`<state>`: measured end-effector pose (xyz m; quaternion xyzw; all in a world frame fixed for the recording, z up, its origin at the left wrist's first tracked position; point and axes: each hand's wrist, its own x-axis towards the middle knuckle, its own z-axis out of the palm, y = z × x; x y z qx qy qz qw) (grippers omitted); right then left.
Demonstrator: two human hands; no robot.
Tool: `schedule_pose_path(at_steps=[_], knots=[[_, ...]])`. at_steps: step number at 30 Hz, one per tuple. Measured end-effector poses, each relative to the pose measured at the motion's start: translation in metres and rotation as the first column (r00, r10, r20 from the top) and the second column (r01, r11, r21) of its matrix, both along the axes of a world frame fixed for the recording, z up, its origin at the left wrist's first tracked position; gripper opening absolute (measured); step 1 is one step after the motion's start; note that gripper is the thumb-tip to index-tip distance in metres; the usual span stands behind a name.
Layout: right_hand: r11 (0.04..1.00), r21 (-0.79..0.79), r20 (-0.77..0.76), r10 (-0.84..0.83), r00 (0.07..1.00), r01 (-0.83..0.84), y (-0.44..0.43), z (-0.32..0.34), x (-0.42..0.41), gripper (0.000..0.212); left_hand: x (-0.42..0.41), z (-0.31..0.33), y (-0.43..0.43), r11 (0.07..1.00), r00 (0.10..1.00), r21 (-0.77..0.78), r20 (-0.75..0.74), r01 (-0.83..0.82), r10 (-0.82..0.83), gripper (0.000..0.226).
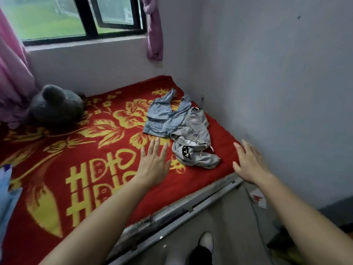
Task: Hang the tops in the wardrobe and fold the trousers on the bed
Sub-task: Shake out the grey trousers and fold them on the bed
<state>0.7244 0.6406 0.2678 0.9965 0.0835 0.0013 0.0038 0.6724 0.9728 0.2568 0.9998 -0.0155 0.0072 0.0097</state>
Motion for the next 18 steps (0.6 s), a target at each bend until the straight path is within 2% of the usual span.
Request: schedule_pose_path(at_steps=[4, 8, 14, 18], knots=[[0.998, -0.025, -0.078, -0.062, 0.995, 0.06, -0.03, -0.04, 0.063, 0.077, 0.067, -0.036, -0.022, 0.998, 0.997, -0.002, -0.049, 0.06, -0.06, 0.068], [0.998, 0.041, -0.156, -0.03, 0.987, 0.037, -0.025, -0.083, 0.156, 0.075, 0.149, -0.067, -0.029, 0.998, 0.995, 0.028, -0.087, 0.058, -0.055, 0.068], [0.995, 0.093, -0.302, 0.073, 0.95, -0.047, -0.016, -0.145, 0.289, 0.072, 0.277, -0.114, -0.048, 0.998, 0.975, 0.016, -0.213, -0.066, 0.068, 0.07], [0.991, 0.124, -0.365, 0.1, 0.926, -0.058, -0.012, -0.197, 0.361, 0.069, 0.34, -0.162, -0.073, 0.981, 0.942, -0.081, -0.306, -0.173, 0.141, 0.069]])
